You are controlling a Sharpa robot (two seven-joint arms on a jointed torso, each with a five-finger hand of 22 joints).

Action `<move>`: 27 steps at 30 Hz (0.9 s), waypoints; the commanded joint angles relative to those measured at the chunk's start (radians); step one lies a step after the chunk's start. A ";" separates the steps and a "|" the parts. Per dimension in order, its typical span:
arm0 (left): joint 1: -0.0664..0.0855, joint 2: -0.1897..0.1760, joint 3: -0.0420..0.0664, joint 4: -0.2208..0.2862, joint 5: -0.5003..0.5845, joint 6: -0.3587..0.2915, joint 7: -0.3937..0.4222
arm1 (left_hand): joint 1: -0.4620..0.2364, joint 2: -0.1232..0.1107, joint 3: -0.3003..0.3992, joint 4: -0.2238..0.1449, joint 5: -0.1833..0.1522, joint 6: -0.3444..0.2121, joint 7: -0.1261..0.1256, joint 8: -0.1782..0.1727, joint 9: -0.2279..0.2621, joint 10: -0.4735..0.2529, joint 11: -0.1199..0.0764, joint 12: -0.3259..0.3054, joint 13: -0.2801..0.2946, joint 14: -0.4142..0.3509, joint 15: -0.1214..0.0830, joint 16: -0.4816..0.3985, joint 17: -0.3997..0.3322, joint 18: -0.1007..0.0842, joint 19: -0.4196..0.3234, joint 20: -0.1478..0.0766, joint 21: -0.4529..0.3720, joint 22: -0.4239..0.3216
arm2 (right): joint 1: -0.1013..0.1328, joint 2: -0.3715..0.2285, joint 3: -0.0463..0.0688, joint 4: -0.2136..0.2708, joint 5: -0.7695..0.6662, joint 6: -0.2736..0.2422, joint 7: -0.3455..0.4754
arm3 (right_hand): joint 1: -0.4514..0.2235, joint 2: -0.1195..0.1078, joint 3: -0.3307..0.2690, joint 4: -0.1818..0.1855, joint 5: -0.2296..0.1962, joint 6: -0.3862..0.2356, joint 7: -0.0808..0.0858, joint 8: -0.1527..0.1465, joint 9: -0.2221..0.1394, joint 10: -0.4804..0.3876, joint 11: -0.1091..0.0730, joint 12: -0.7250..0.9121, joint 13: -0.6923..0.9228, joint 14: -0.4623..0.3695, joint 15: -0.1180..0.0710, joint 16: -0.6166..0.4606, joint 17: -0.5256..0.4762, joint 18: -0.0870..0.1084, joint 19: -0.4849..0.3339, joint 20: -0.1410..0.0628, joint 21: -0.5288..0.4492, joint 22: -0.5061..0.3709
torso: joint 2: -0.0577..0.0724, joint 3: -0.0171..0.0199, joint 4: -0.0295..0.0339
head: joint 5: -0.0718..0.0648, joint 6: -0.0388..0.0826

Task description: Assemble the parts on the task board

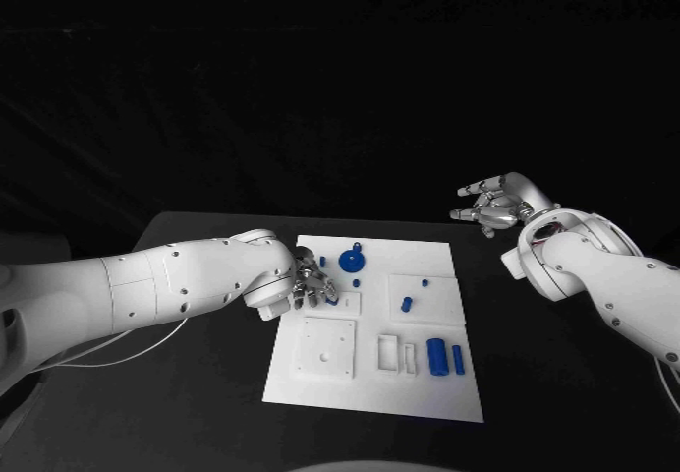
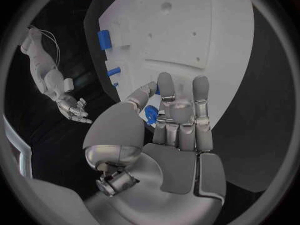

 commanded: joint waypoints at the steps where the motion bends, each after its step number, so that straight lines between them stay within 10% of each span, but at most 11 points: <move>1: -0.004 0.001 -0.003 -0.001 -0.022 0.032 -0.014 | 0.014 0.019 0.006 -0.002 0.007 0.169 -0.106 0.004 0.528 0.040 -0.018 0.000 -0.001 0.003 -0.014 0.002 0.000 -0.006 -0.005 0.000 0.004 0.001 | 0.000 0.002 0.001 0.000 -0.008 0.013 0.009 | -0.009 0.005 -0.002 0.002 0.006 0.003 0.001 -0.003 0.000 -0.002 -0.001 0.003 0.000 -0.004 0.000 0.002 -0.001 0.016 0.007 -0.002 -0.005 0.046 | 0.000 0.0002 0.0001 | 0.002 0.000; 27: -0.004 0.016 -0.003 -0.007 -0.031 0.061 -0.014 | -0.002 0.022 0.000 -0.006 0.016 0.182 -0.110 0.006 0.537 0.040 -0.020 0.017 0.005 0.008 -0.014 0.025 0.031 -0.004 -0.002 0.001 0.011 0.014 | -0.001 0.006 0.001 -0.006 -0.008 0.017 0.008 | -0.013 0.005 0.003 0.005 0.018 0.006 0.001 -0.003 0.000 -0.002 -0.001 0.004 0.000 -0.004 -0.001 0.003 0.000 0.016 0.008 -0.002 -0.005 0.047 | 0.000 0.0004 -0.0012 | 0.003 -0.004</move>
